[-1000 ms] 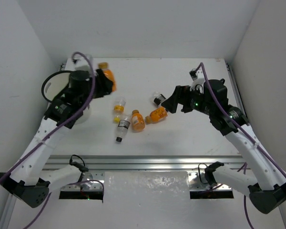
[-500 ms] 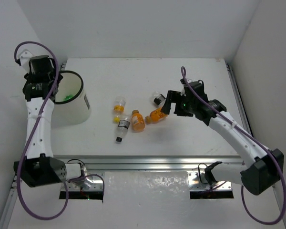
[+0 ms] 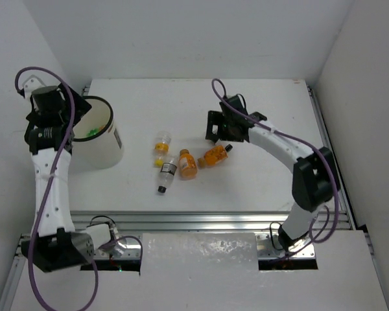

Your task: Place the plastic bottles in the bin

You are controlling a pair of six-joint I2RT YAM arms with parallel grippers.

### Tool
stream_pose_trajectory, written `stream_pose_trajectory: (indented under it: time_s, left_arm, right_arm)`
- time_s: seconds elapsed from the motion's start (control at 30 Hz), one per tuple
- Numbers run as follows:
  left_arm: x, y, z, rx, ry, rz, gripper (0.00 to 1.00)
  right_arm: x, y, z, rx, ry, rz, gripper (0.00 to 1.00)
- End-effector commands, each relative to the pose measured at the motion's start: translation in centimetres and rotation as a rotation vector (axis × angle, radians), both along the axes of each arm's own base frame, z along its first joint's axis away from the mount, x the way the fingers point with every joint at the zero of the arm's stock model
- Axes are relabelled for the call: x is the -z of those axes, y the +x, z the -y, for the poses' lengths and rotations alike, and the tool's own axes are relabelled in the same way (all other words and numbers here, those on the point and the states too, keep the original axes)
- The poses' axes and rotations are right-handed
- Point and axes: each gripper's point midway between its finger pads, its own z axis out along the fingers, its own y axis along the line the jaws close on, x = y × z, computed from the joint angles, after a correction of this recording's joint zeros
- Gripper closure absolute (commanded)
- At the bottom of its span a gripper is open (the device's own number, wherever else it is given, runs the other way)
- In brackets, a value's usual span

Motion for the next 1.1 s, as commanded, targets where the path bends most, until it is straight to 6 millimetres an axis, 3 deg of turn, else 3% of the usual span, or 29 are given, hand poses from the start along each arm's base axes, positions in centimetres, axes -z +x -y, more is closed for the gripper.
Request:
stream_pose_trajectory:
  time_s: [0.0,0.03,0.17,0.33,0.4,0.47,0.5,0.57,0.6,0.63,0.67,0.7,0.77,0.8,0.87,0.93,0.97,1.0,1.07]
  left_arm:
    - [-3.8,-1.3,4.1,0.2,0.031,0.14,0.0]
    - [-4.3,-2.2,4.9,0.222,0.041,0.166,0.0]
    - [-5.7,-3.6,7.7,0.345,0.058,0.209,0.0]
    - [-6.5,-4.4,10.5,0.465,0.077,0.205,0.0]
    - [-6.5,-4.4,12.0,0.546,0.051,0.217,0.0]
    - [-6.6,-4.4,14.2,0.667,0.008,0.237,0.0]
    - [-6.6,-4.2,15.3,0.727,-0.007,0.255,0.0]
    - [-6.8,-4.0,18.5,0.889,-0.055,0.295,0.0]
    - [-6.8,-4.0,19.4,0.935,-0.068,0.303,0.0]
    - [-6.9,-3.9,20.3,0.971,-0.079,0.311,0.0]
    - [-7.0,-3.8,21.0,1.004,-0.088,0.318,0.0]
    - [-7.4,-3.6,22.6,1.059,-0.105,0.342,0.0]
    - [-7.9,-3.5,24.6,1.128,-0.159,0.375,0.0]
    - [-8.1,-3.2,26.6,1.191,-0.176,0.395,0.0]
    - [-8.3,-3.6,29.0,1.282,-0.242,0.414,0.0]
    - [-8.6,-4.5,32.9,1.429,-0.312,0.468,0.0]
    - [-8.8,-4.7,33.7,1.454,-0.327,0.481,0.0]
    - [-8.9,-5.1,34.7,1.483,-0.336,0.494,0.0]
    - [-9.4,-6.5,37.4,1.577,-0.337,0.545,0.0]
  right_arm:
    - [-0.3,6.0,1.5,-0.131,-0.207,0.125,0.01]
    - [-0.4,7.1,1.5,-0.154,-0.22,0.139,0.01]
    - [2.9,9.4,2.5,-0.284,-0.305,0.106,0.02]
    - [5.1,9.3,1.4,-0.439,-0.239,0.079,0.05]
    - [6.1,9.2,1.2,-0.491,-0.233,0.072,0.12]
    - [7.9,9.2,1.5,-0.513,-0.245,0.052,0.25]
    - [8.4,9.6,2.1,-0.497,-0.241,0.061,0.43]
    - [8.5,10.3,3.2,-0.449,-0.239,0.092,0.62]
    - [8.0,10.5,3.6,-0.432,-0.246,0.114,0.67]
    - [7.2,10.8,3.9,-0.407,-0.255,0.14,0.72]
    - [4.4,11.4,4.4,-0.365,-0.27,0.205,0.75]
    - [2.8,11.6,4.6,-0.333,-0.276,0.242,0.78]
    - [-0.2,10.8,4.3,-0.292,-0.215,0.295,0.83]
    - [-3.8,9.4,4.0,-0.29,-0.158,0.369,0.83]
    - [-7.4,6.8,2.2,-0.315,0.002,0.436,0.83]
    - [-13.8,0.0,-1.2,-0.506,0.29,0.596,0.83]
    - [-12.8,-0.9,-1.8,-0.528,0.345,0.575,0.82]
    - [-16.0,-3.0,-2.0,-0.543,0.416,0.643,0.82]
    - [-17.2,-5.5,-2.5,-0.587,0.494,0.683,0.82]
